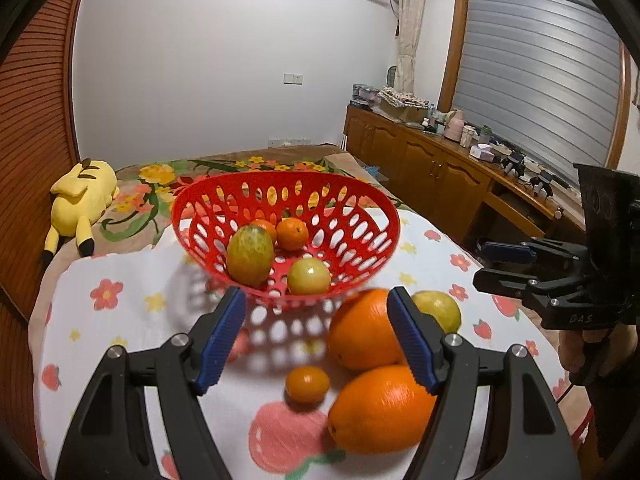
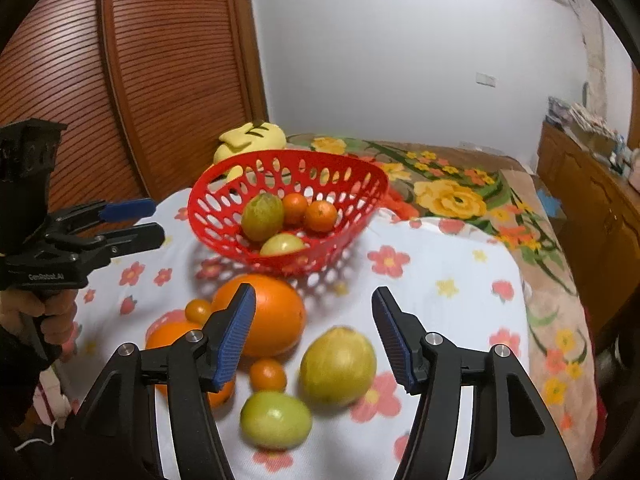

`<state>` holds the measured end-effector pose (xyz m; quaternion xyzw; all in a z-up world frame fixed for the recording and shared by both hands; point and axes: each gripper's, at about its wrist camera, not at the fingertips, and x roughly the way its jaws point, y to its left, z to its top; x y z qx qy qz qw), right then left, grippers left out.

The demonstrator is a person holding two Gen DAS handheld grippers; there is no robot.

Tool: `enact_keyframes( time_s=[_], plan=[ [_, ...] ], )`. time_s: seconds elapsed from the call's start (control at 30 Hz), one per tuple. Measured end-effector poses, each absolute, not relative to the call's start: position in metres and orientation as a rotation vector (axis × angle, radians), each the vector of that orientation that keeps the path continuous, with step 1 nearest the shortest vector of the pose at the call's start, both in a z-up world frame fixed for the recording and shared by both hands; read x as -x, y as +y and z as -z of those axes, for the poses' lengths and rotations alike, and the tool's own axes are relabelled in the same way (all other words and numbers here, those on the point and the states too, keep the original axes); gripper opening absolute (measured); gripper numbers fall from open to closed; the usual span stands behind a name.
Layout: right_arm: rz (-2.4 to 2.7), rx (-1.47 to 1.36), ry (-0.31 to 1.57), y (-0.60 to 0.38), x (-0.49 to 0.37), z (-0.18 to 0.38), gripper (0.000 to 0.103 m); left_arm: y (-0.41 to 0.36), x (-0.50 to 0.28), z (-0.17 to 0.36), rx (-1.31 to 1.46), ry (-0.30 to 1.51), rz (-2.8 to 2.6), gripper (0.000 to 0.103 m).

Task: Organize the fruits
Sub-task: 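Move both open tools back toward the fruits on the cloth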

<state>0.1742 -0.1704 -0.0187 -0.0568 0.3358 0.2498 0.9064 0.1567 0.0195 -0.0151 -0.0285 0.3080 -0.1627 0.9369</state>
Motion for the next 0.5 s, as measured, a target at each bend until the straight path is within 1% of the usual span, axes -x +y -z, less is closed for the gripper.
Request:
enact_keyframes(
  time_s=[0.3, 0.5],
  plan=[
    [-0.473, 0.065, 0.687, -0.184, -0.131, 0.038, 0.065, 0.012, -0.124, 0.031, 0.054, 0.648, 0.334, 0.074],
    [-0.469, 0.031, 0.708, -0.190, -0.122, 0.054, 0.066, 0.006, -0.115, 0.046, 0.056, 0.676, 0.342, 0.074]
  ],
)
